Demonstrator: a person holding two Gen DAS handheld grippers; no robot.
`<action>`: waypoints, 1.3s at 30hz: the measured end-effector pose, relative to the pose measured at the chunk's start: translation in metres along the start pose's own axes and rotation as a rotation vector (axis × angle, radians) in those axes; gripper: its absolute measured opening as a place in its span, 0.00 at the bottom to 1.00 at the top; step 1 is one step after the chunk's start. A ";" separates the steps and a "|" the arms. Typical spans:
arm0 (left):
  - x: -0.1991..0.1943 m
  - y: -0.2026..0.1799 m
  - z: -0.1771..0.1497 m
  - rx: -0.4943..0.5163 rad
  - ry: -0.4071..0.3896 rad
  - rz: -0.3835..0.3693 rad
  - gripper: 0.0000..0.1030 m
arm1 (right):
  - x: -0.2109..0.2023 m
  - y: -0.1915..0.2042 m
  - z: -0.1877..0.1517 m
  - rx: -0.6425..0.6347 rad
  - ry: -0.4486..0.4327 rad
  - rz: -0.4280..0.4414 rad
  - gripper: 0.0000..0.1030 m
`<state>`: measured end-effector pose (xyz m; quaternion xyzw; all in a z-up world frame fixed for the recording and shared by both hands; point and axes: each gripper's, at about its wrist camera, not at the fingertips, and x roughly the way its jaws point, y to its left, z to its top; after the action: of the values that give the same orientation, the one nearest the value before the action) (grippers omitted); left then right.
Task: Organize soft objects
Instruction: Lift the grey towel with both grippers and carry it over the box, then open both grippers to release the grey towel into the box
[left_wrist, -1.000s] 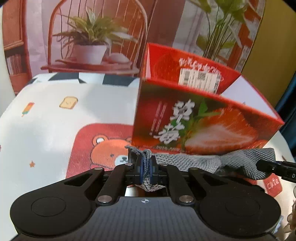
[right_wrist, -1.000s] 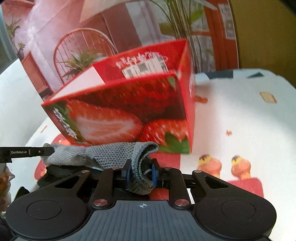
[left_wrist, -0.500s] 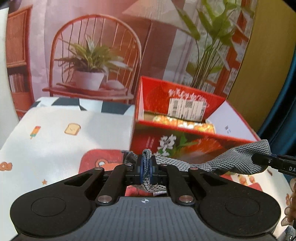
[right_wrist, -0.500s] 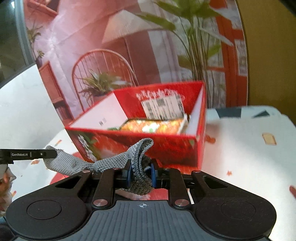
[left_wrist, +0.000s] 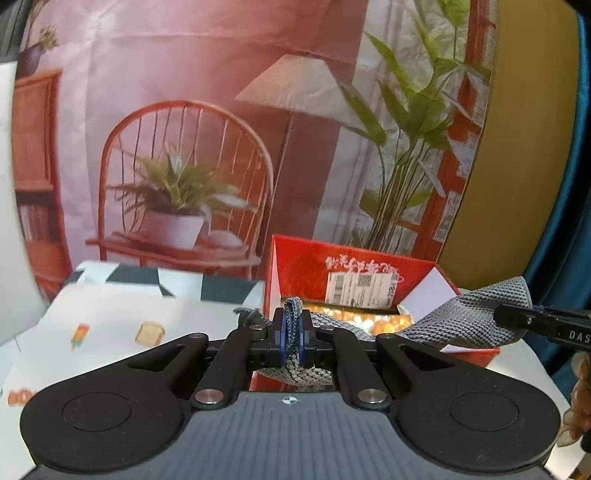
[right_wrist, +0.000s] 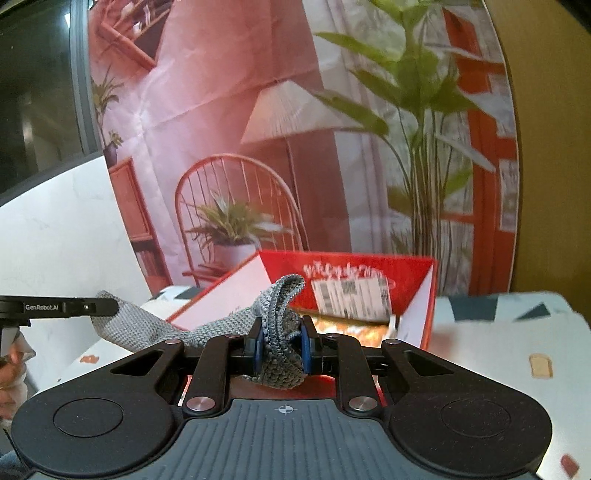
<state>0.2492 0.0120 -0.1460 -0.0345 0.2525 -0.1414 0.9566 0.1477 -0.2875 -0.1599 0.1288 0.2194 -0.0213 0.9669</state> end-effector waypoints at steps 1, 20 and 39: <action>0.004 -0.002 0.004 0.001 -0.011 0.003 0.07 | 0.003 -0.001 0.004 -0.004 0.000 -0.006 0.17; 0.121 -0.046 0.018 0.114 0.231 -0.040 0.07 | 0.093 -0.023 0.022 -0.087 0.304 -0.116 0.17; 0.153 -0.034 0.012 0.065 0.309 -0.046 0.07 | 0.122 -0.037 0.009 -0.042 0.441 -0.157 0.17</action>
<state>0.3737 -0.0646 -0.2031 0.0131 0.3909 -0.1750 0.9035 0.2578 -0.3240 -0.2137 0.0926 0.4352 -0.0632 0.8933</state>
